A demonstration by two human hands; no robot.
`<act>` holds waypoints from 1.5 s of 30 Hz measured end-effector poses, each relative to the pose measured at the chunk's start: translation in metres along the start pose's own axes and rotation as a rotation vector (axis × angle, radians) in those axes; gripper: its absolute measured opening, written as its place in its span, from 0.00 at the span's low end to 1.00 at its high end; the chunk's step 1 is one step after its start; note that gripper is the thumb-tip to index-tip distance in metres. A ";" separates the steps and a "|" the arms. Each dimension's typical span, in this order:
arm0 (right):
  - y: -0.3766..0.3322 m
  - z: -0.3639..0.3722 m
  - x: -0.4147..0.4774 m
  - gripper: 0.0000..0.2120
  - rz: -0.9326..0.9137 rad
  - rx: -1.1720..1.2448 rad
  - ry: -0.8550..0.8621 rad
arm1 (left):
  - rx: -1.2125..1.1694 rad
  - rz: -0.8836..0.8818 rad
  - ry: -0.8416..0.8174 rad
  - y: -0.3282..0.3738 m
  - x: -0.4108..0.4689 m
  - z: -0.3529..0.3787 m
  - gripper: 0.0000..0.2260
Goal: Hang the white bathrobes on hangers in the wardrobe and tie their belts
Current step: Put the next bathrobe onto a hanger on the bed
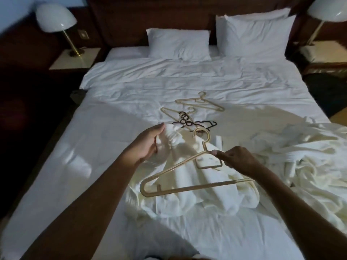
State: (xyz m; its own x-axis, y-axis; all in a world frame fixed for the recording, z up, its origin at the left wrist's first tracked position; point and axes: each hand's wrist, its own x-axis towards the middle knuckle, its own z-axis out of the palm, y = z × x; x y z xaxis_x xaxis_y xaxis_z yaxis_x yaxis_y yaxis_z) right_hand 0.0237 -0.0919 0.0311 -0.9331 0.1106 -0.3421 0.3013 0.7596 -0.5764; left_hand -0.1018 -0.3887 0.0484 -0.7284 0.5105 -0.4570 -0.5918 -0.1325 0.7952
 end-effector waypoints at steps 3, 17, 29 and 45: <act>-0.005 0.014 -0.016 0.39 0.005 -0.017 0.028 | -0.093 0.050 -0.095 0.005 -0.009 0.018 0.22; -0.030 0.022 -0.044 0.44 0.017 -0.052 0.188 | 0.121 -0.002 0.114 -0.015 -0.024 0.049 0.06; -0.047 0.011 -0.037 0.38 -0.124 -0.177 0.089 | 0.204 0.040 -0.205 0.002 -0.040 0.064 0.17; -0.056 -0.005 -0.019 0.26 -0.185 0.069 0.217 | 1.177 0.328 -0.005 -0.001 -0.046 0.060 0.13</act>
State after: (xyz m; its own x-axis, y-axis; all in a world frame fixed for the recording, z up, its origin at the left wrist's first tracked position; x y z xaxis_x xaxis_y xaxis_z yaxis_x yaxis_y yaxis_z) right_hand 0.0238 -0.1332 0.0740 -0.9914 0.1144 -0.0637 0.1276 0.7350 -0.6660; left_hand -0.0470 -0.3606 0.0925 -0.7816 0.6009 -0.1675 0.2955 0.5932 0.7489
